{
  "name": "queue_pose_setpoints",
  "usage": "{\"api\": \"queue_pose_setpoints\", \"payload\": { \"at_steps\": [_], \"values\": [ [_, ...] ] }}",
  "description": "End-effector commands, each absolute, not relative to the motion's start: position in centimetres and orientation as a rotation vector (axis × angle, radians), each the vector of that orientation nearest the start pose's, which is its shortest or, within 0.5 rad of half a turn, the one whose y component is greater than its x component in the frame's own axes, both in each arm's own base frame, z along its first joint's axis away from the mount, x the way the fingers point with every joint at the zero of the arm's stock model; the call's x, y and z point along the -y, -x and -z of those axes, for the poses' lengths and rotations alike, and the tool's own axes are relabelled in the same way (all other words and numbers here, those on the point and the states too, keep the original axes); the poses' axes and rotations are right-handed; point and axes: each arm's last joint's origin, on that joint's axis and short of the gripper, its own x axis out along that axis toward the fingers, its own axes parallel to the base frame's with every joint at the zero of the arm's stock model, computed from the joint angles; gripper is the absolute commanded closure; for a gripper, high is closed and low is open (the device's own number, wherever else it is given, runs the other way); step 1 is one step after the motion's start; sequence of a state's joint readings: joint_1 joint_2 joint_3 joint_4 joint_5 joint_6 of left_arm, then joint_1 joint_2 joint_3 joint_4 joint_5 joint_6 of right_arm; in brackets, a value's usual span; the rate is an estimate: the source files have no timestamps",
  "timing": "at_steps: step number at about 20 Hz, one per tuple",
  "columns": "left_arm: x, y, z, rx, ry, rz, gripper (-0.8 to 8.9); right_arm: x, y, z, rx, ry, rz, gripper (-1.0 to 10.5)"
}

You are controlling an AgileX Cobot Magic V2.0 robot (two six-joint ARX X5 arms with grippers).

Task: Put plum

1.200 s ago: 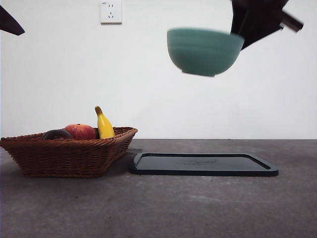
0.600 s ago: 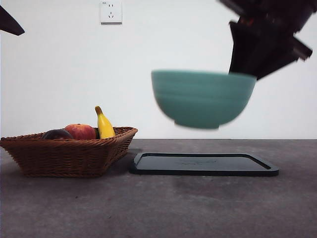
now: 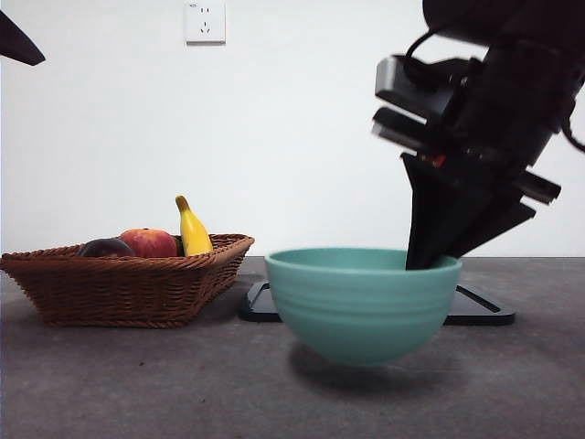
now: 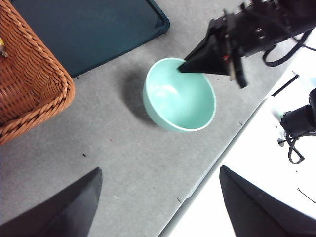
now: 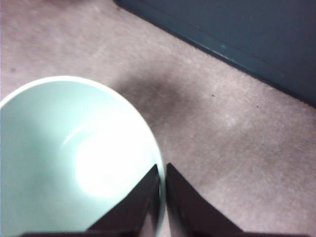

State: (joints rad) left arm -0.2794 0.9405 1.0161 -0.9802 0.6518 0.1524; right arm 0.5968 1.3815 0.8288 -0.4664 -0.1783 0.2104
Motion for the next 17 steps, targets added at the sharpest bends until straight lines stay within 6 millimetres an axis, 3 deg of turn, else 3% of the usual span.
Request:
{"api": "queue_pose_setpoints", "payload": {
  "at_steps": [1,11,14,17],
  "values": [
    [6.21,-15.04,-32.68,-0.831,0.024,0.946,4.4,-15.59,-21.66,-19.61,-1.107,0.045,-0.578,9.3],
    [6.21,-15.05,-32.68,-0.829,0.023,0.946,4.4,-15.56,-21.55,-19.09,-1.146,0.069,-0.568,9.2],
    [6.21,-15.05,-32.68,-0.829,0.023,0.946,4.4,-15.56,-21.55,-19.1,-1.147,0.064,-0.565,7.3],
    [6.21,-15.05,-32.68,-0.829,0.023,0.946,4.4,-15.57,-21.57,-19.12,-1.148,0.058,-0.561,7.0]
  ]
}}
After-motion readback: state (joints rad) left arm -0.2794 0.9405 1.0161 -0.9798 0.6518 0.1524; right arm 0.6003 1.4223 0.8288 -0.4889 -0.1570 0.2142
